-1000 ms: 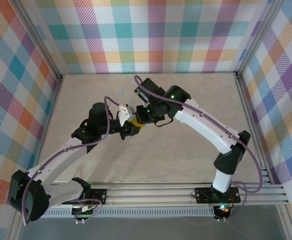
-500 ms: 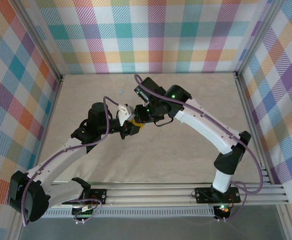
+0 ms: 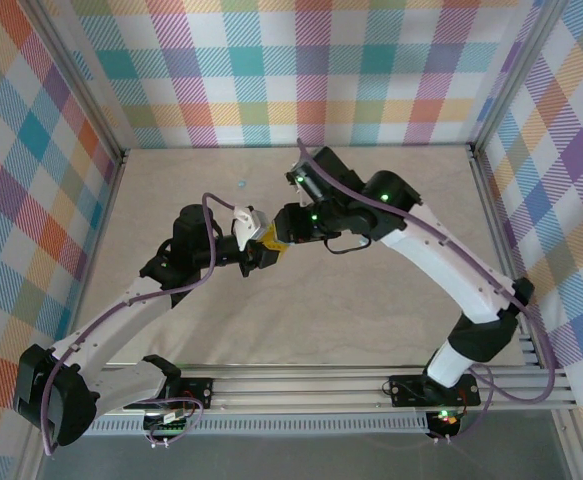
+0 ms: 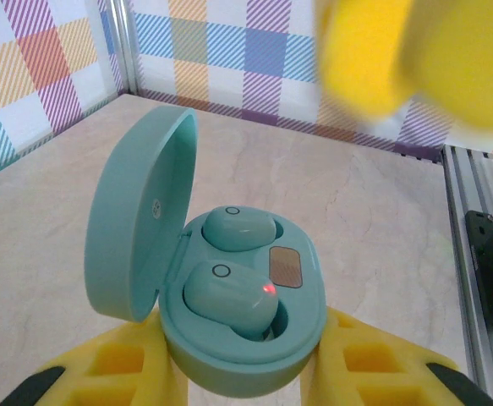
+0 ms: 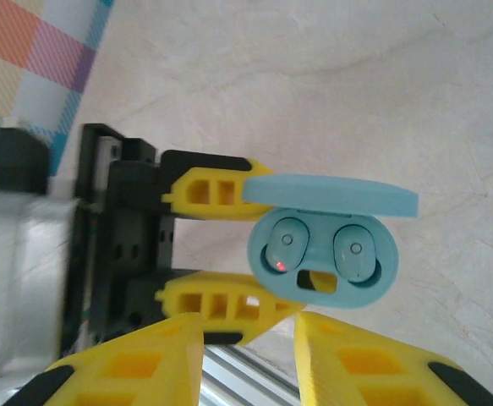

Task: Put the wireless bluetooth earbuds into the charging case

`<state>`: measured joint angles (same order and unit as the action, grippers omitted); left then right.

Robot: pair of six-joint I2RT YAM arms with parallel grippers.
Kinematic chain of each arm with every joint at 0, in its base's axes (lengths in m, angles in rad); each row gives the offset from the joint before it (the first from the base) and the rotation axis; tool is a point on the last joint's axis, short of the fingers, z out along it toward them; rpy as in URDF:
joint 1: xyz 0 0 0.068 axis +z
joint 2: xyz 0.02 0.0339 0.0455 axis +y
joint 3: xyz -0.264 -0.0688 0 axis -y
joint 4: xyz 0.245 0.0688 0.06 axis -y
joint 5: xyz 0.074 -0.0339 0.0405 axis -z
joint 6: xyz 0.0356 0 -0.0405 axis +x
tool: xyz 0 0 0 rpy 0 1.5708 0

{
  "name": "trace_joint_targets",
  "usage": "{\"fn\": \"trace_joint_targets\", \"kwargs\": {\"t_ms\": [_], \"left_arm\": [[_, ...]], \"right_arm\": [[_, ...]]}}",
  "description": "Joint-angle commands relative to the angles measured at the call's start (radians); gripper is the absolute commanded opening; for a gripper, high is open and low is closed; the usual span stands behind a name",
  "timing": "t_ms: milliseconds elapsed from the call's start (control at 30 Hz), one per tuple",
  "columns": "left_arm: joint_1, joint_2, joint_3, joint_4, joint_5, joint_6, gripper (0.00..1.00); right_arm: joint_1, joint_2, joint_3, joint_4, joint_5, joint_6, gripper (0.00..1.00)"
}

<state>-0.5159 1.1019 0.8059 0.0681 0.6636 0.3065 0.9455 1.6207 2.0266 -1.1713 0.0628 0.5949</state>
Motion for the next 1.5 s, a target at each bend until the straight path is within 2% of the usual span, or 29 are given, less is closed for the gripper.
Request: {"fn": "trace_joint_targets", "kwargs": {"t_ms": [0,200,333,600,867,967,1067,1267,1467], "left_arm": [[-0.009,-0.032,-0.016,0.059,0.013,-0.014,0.20],[-0.009,-0.048,-0.020,0.052,0.040,-0.026,0.20],[-0.009,-0.058,-0.019,0.036,0.050,-0.024,0.19],[-0.008,-0.067,-0.017,0.029,0.047,-0.019,0.19],[-0.009,-0.059,-0.008,0.039,0.031,-0.025,0.19],[-0.009,-0.053,-0.009,0.054,0.033,-0.036,0.19],[-0.009,-0.050,-0.008,0.068,0.036,-0.048,0.19],[-0.009,-0.064,-0.010,0.090,0.042,-0.082,0.19],[-0.009,-0.081,-0.010,0.121,0.055,-0.129,0.19]], "right_arm": [[-0.031,-0.052,0.014,0.025,-0.015,-0.037,0.35],[-0.170,-0.049,-0.055,0.087,-0.142,-0.040,0.35],[-0.211,-0.014,-0.072,0.142,-0.215,-0.047,0.35],[-0.223,0.043,-0.095,0.188,-0.337,-0.051,0.34],[-0.223,-0.067,-0.232,0.224,-0.337,-0.028,0.34],[-0.227,-0.127,-0.285,0.242,-0.304,-0.016,0.38],[-0.249,-0.183,-0.358,0.290,-0.301,0.016,0.50],[-0.310,-0.280,-0.576,0.544,-0.458,0.164,0.56],[-0.313,-0.271,-0.653,0.687,-0.573,0.254,0.60]]}}
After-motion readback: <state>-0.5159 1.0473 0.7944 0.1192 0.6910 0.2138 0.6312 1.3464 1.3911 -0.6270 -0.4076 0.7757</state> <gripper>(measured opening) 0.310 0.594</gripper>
